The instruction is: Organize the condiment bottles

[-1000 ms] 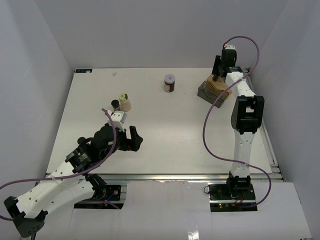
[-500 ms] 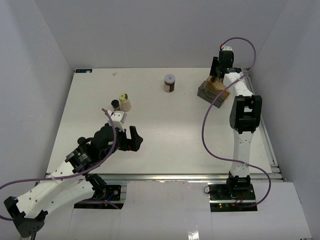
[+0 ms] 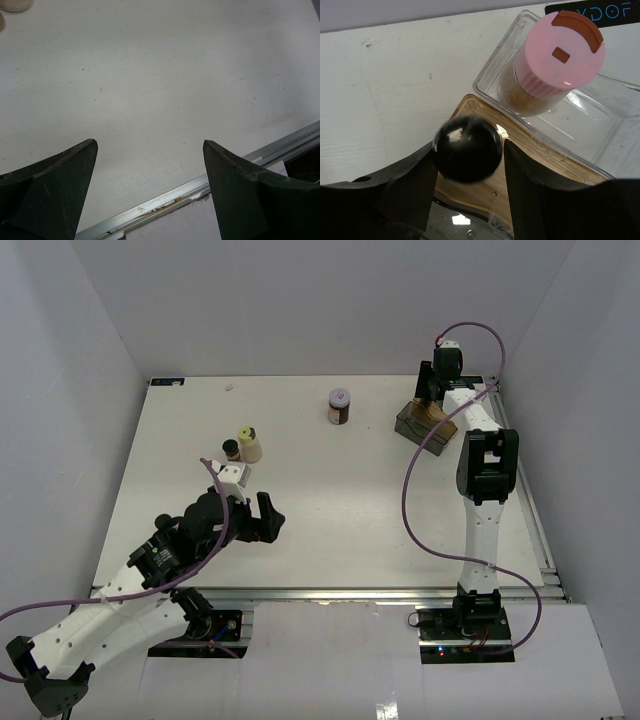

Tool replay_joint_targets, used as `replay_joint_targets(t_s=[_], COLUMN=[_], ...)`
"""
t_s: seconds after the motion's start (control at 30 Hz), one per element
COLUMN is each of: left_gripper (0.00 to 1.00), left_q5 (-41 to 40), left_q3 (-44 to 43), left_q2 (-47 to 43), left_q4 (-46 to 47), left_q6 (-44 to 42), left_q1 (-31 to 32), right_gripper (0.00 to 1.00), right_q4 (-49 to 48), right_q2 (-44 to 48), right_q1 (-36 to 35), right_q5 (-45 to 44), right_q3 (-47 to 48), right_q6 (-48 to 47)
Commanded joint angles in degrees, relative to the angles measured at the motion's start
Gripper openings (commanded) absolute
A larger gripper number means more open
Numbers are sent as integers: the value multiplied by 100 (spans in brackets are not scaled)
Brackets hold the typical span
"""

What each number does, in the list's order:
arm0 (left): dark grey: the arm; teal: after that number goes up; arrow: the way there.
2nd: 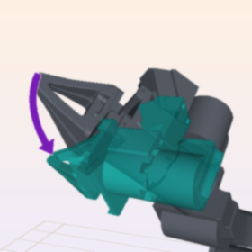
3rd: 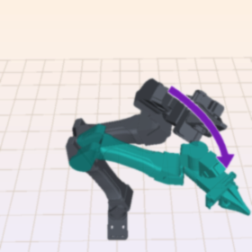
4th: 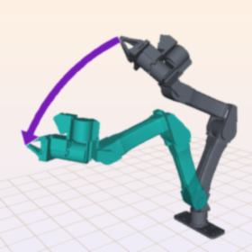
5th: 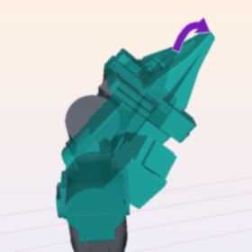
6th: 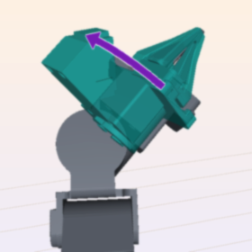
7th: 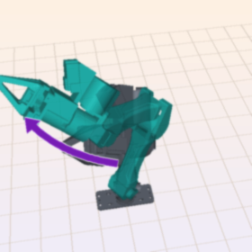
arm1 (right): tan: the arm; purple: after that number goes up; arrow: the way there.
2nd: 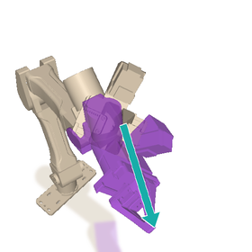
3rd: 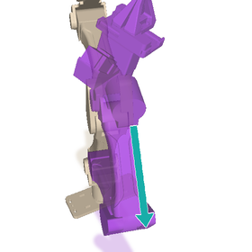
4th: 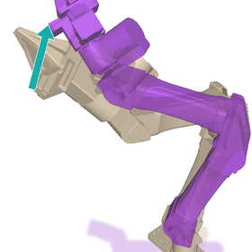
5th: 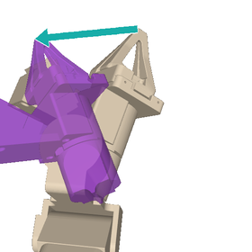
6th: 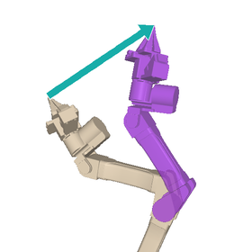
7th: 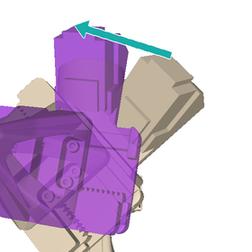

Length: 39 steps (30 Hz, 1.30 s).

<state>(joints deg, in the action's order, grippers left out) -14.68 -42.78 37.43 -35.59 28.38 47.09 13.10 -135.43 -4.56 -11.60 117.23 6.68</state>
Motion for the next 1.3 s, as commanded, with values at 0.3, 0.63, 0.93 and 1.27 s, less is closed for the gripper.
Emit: replay_joint_targets(t_s=[0.3, 0.63, 0.93, 1.27], left_gripper=[98, 98, 98, 98], left_q5=[-35, -265, -325, -322], left_q3=[-1, -35, -13, -2], left_q2=[27, -21, -247, -473], left_q4=[26, -69, -70, -70], left_q6=[-34, 73, 97, 97], left_q1=[11, 11, 11, 11], right_gripper=[72, 75, 91, 97], right_q4=[52, 523, -222, -1454], right_q2=[261, 1591, 2338, 1375], right_q1=[-28, -97, -1436, -2009], right_q5=[-166, 445, 1286, 955], right_q3=[342, 117, -947, -1083], right_q6=[-332, -260, -641, -759])
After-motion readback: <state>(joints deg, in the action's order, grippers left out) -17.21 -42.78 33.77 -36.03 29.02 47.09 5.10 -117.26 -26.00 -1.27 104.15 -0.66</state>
